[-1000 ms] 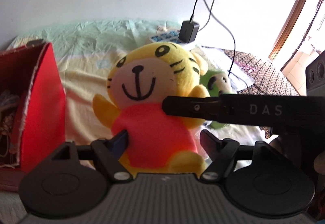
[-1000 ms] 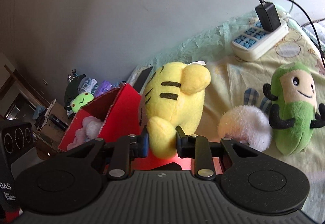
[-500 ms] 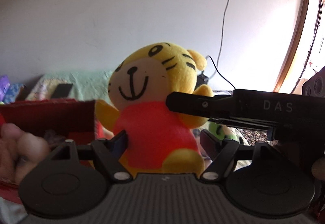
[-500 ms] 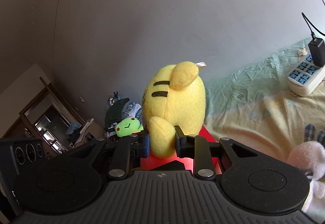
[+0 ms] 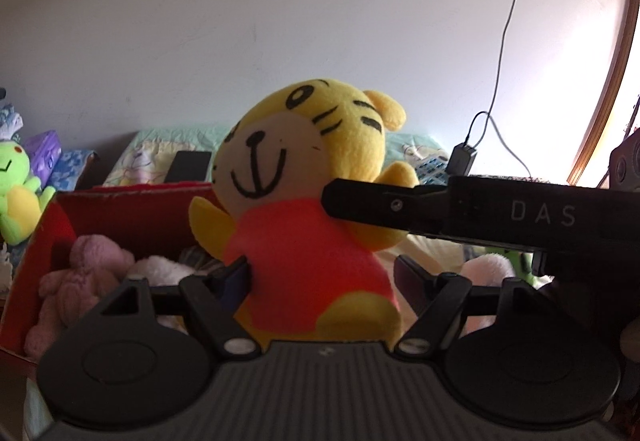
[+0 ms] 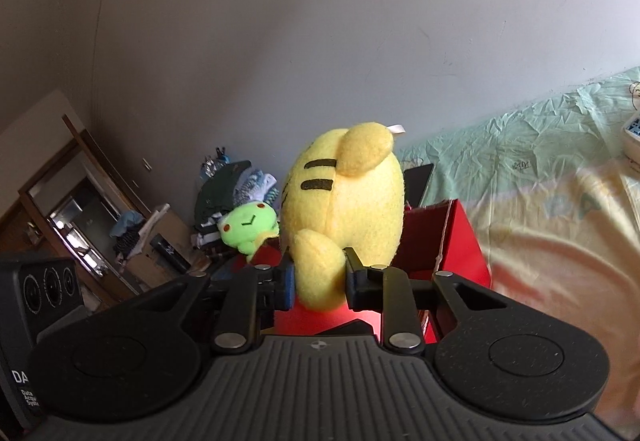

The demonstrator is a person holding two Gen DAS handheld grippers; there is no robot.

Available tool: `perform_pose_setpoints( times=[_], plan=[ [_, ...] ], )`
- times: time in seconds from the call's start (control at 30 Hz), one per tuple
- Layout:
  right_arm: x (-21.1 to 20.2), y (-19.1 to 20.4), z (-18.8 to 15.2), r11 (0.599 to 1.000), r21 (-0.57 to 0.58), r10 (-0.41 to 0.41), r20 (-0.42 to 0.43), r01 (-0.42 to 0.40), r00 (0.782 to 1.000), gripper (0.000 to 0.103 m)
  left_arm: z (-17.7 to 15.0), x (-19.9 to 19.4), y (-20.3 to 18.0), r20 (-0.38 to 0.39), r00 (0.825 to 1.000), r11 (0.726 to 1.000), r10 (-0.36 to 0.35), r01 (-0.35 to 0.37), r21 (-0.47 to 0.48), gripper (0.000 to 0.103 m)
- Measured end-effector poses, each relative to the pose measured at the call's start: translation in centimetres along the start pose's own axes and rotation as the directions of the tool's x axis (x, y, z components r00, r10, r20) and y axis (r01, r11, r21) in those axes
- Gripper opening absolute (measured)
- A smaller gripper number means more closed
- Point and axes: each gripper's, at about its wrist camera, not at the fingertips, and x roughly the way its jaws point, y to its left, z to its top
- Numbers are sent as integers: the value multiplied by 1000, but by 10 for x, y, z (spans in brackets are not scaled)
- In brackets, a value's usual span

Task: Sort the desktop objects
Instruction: 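Carry the yellow tiger with the right gripper into the red box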

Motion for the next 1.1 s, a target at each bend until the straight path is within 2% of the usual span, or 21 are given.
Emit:
perform_pose_setpoints(
  times=[0.17, 0.3, 0.47, 0.6, 0.73, 0.8, 0.9, 1.0, 1.1],
  plan=[
    [15, 1, -11, 997, 20, -74, -44, 75, 996, 26, -7, 23, 29, -70, 997, 999, -44, 42, -31, 77],
    [18, 7, -13, 989, 35, -138, -67, 140, 988, 26, -15, 24, 35, -100, 990, 994, -102, 100, -32, 77],
    [28, 6, -13, 963, 78, -248, -105, 257, 963, 26, -15, 31, 38, -126, 982, 990, -142, 140, -24, 77],
    [30, 3, -14, 959, 107, -251, -117, 263, 961, 26, -19, 42, 43, -157, 969, 981, -190, 182, -63, 77],
    [33, 8, -16, 958, 74, -266, -116, 276, 957, 27, -26, 56, 42, -201, 955, 975, -220, 206, -86, 78],
    [35, 5, -18, 955, 65, -282, -118, 291, 952, 28, -29, 60, 41, -206, 955, 976, -215, 203, -80, 77],
    [31, -3, -20, 952, 125, -264, -122, 279, 957, 31, -30, 60, 43, -203, 954, 975, -219, 206, -83, 77],
    [25, -1, -22, 953, 134, -258, -111, 271, 960, 34, -29, 56, 44, -198, 957, 976, -214, 202, -84, 77],
    [15, 4, -22, 957, 128, -251, -76, 259, 965, 34, -30, 48, 47, -183, 962, 979, -202, 190, -78, 82]
  ],
)
